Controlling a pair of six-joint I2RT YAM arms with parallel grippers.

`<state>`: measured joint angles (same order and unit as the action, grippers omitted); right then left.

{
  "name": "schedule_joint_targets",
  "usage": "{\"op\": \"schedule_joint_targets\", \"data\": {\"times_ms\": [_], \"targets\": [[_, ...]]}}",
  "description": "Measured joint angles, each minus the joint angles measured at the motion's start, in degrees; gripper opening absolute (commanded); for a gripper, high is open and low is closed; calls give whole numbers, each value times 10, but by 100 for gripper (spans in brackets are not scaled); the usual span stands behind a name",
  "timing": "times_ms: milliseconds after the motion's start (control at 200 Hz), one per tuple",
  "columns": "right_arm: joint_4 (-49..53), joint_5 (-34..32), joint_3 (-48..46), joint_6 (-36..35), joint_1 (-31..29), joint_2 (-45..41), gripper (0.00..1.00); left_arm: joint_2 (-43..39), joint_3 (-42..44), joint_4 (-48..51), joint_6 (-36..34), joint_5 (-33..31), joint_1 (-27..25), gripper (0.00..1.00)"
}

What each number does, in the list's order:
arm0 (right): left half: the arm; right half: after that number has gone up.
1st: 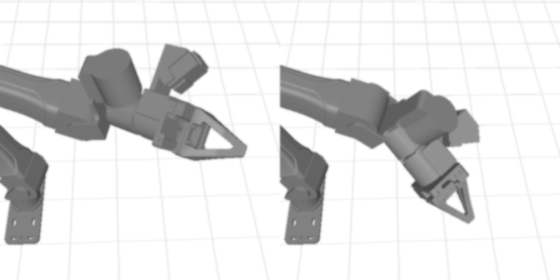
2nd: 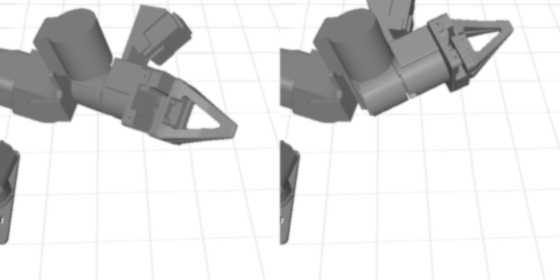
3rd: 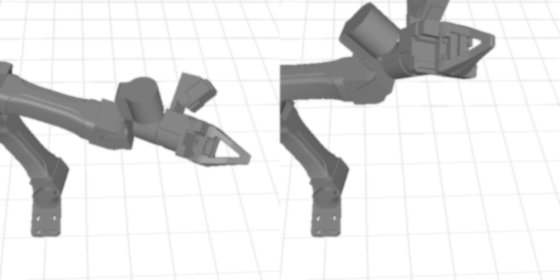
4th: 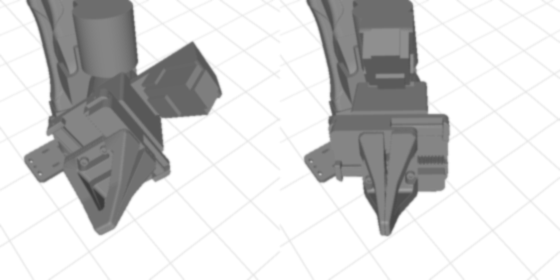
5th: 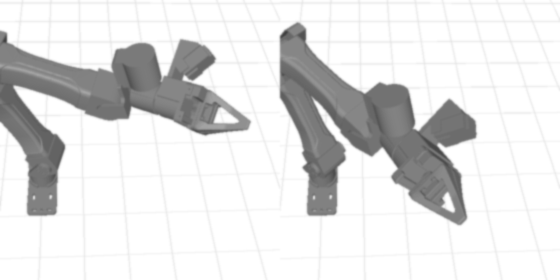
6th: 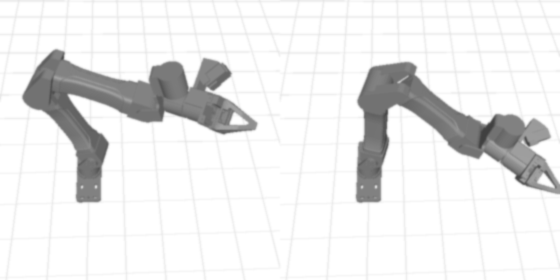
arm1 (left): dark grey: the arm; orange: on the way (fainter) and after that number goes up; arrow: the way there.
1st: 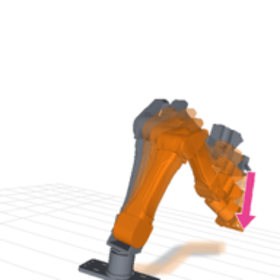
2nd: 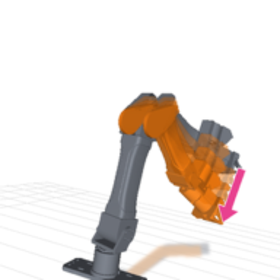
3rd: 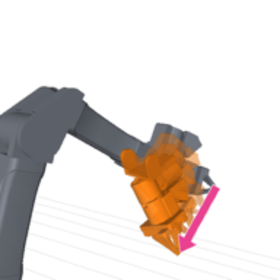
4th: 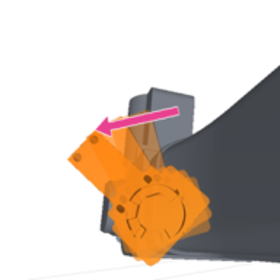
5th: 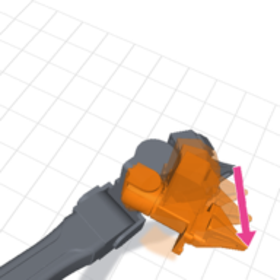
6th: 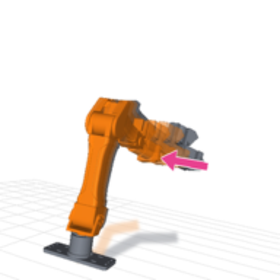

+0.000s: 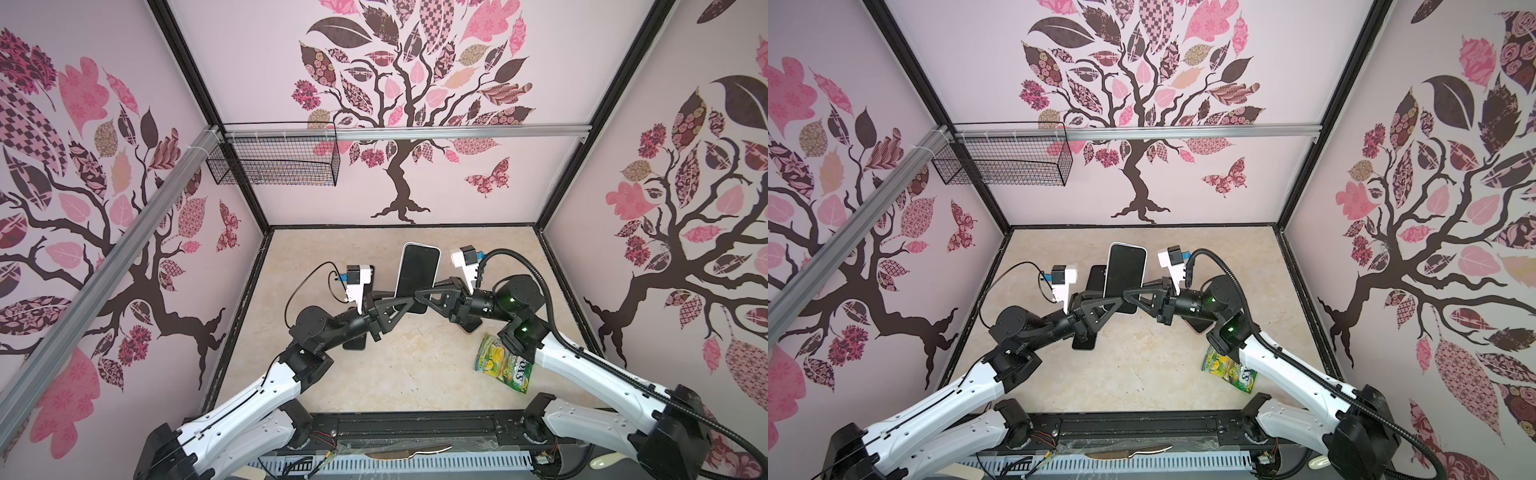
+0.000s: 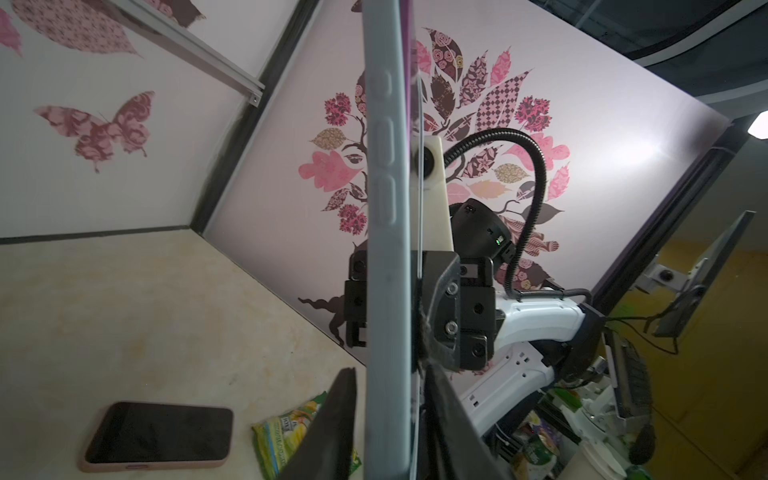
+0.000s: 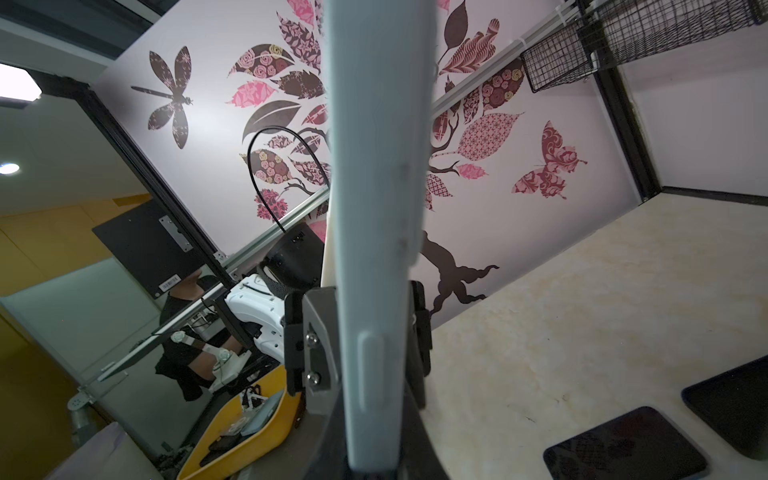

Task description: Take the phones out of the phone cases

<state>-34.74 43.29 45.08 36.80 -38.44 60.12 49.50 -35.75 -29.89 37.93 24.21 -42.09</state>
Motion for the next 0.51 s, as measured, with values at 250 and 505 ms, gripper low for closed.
{"op": "schedule_joint_targets", "data": {"times_ms": [250,505], "targets": [[155,-50,19,-150,0,-70,0,-58,-63,134,-142,-78,4,75],[202,-124,17,-259,0,-112,0,-48,-110,183,-341,-17,4,61]]}}
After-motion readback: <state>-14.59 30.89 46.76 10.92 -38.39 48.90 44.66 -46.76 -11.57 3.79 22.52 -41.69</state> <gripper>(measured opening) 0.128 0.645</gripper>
